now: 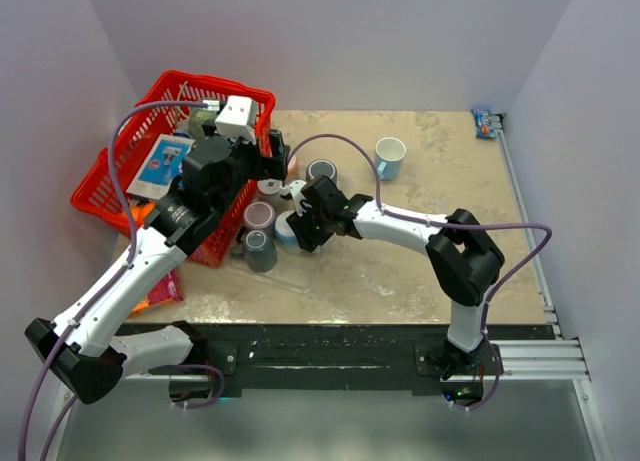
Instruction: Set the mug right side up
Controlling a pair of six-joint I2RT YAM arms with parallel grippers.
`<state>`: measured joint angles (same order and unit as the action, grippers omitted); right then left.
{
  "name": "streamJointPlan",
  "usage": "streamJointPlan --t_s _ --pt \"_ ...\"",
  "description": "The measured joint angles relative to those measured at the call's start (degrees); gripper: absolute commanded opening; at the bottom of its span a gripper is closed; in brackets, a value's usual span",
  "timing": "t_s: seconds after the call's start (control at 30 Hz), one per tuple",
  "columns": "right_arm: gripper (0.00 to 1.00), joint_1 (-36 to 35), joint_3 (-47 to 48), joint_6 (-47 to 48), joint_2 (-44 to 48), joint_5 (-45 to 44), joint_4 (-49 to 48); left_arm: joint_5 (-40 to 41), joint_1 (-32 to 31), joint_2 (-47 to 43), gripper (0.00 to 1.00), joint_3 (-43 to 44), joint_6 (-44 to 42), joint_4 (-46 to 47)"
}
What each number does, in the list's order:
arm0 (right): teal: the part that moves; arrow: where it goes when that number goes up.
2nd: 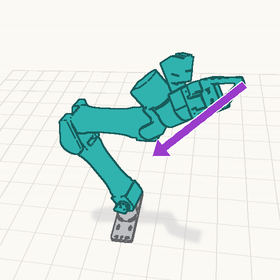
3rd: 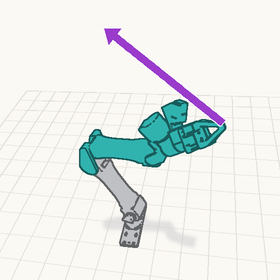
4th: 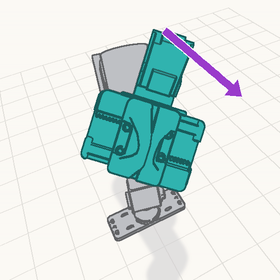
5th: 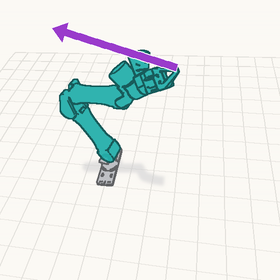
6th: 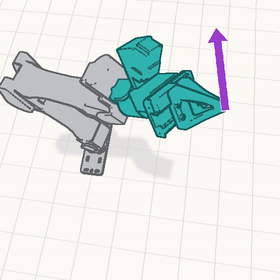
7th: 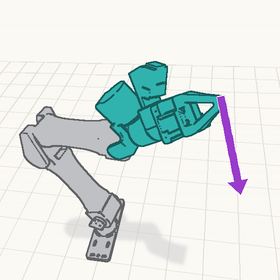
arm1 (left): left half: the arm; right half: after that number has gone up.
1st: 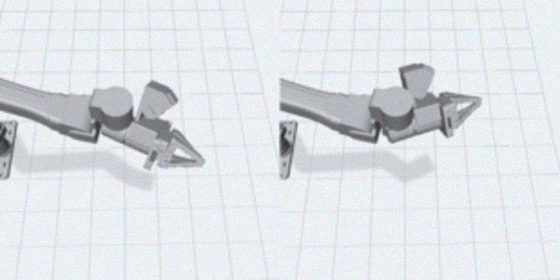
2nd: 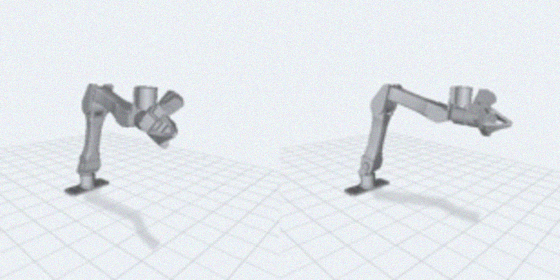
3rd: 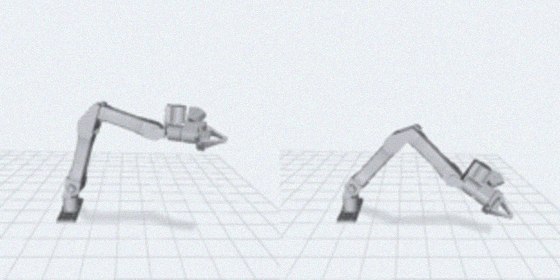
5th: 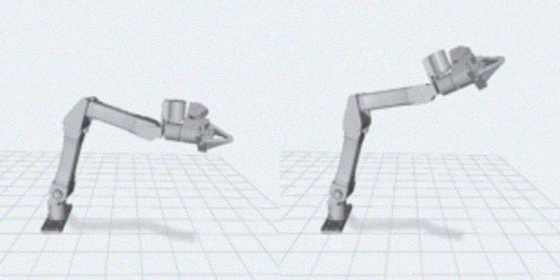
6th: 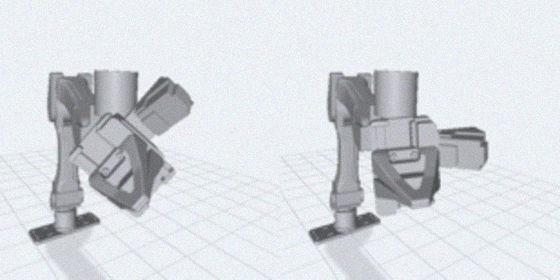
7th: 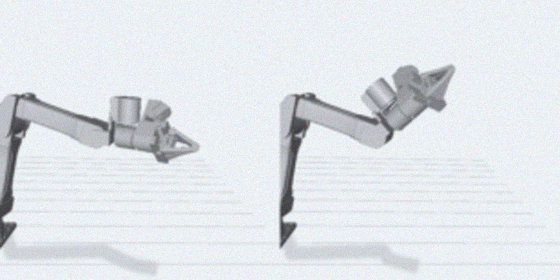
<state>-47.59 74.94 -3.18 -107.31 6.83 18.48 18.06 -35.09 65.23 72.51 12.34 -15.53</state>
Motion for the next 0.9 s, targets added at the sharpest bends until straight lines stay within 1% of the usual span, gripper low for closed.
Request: streamJointPlan --t_s 0.03,0.1,0.13,0.2,0.23,0.67,0.73,0.9 --pt "0.38 -0.02 0.00 0.20 -0.04 -0.04 0.00 -0.07 0.00 0.11 0.99 0.00 0.00 0.04" --pt "0.31 -0.02 0.00 0.52 -0.09 -0.15 0.00 -0.17 0.00 0.37 0.99 0.00 0.02 0.04" --pt "0.20 -0.04 0.00 0.66 -0.09 -0.17 0.02 -0.31 0.00 0.50 0.99 0.00 0.02 0.02" --pt "0.04 -0.15 0.00 1.09 -0.09 -0.11 0.04 -0.46 0.00 0.55 0.99 0.00 0.04 0.02" --pt "0.00 -0.28 0.00 1.38 -0.04 -0.02 0.00 -0.48 0.00 0.55 0.99 0.00 0.04 0.09" --pt "0.00 -0.87 -0.70 1.92 1.57 -1.22 0.63 -1.46 0.00 0.00 0.99 0.00 0.48 1.22" --pt "0.00 -0.81 -1.36 1.92 2.95 -1.07 1.60 -1.57 0.00 -0.13 0.99 0.00 0.52 1.29" --pt "0.00 -0.70 -3.10 1.57 9.94 -0.20 4.44 -1.68 0.00 -0.55 0.99 0.00 0.57 1.33"
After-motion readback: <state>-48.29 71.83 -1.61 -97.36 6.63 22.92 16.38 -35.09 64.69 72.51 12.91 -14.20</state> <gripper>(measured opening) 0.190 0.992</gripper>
